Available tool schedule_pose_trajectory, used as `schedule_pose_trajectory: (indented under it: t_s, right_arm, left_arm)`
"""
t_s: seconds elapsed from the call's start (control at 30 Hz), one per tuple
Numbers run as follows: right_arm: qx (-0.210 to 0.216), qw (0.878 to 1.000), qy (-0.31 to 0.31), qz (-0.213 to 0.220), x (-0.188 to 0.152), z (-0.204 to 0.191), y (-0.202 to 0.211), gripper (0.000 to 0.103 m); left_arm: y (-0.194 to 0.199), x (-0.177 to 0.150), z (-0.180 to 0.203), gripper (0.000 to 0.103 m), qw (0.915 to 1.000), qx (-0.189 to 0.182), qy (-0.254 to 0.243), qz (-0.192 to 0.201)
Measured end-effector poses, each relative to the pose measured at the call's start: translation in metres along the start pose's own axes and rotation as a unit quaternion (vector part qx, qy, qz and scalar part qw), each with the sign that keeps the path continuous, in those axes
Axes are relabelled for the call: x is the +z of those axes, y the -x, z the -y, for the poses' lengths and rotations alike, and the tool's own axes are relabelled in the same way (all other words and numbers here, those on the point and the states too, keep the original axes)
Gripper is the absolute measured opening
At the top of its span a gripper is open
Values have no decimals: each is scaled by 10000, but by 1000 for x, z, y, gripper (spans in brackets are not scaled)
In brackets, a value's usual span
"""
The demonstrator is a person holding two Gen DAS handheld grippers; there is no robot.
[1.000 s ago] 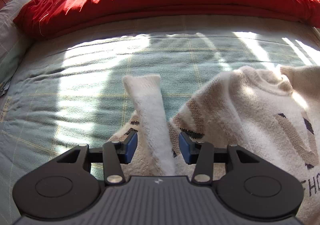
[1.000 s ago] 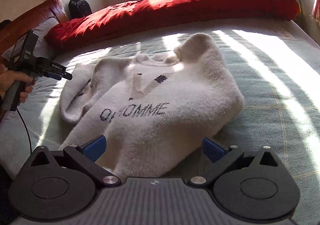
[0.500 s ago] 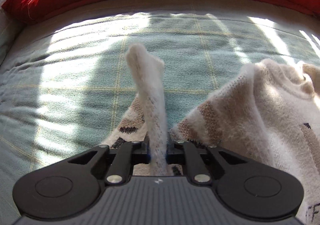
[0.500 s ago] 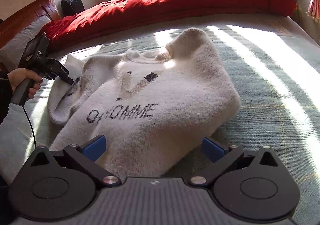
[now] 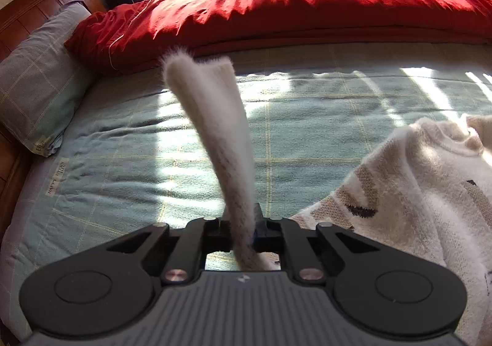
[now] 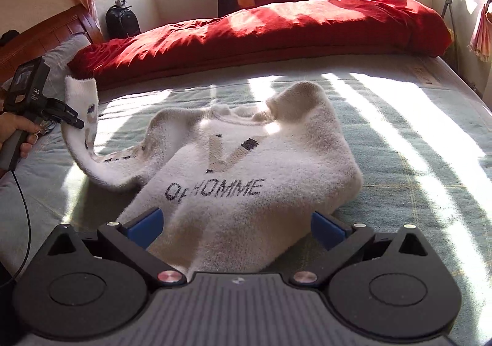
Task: Fold clothes
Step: 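Grasp a sweater sleeve cuff with the left tool and lift it, then carry the held sleeve across the sweater body with the left tool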
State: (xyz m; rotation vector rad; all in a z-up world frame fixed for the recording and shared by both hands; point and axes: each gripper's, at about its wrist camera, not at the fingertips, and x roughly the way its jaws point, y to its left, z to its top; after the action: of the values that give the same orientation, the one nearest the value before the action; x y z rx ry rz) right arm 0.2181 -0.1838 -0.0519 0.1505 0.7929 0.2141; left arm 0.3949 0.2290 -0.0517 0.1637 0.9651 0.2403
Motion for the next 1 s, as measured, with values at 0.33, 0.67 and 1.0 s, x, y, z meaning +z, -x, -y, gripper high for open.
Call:
schedule_pose_trajectory:
  t_s: [0.33,0.67,1.0]
  right_arm:
    - [-31,9999,150,-6,-1,-21,10,103]
    - [-142,9993,326,-133,1,-37,3,103]
    - [-166,9977,608,-256,2,-52,-7,103]
  left_arm:
    - [18,-5,-60,8,9976,317,361,495]
    - [-24,-62,-101,10,9938,156,1069,251]
    - [-18,-83,-132,12,9862,132,1483,719]
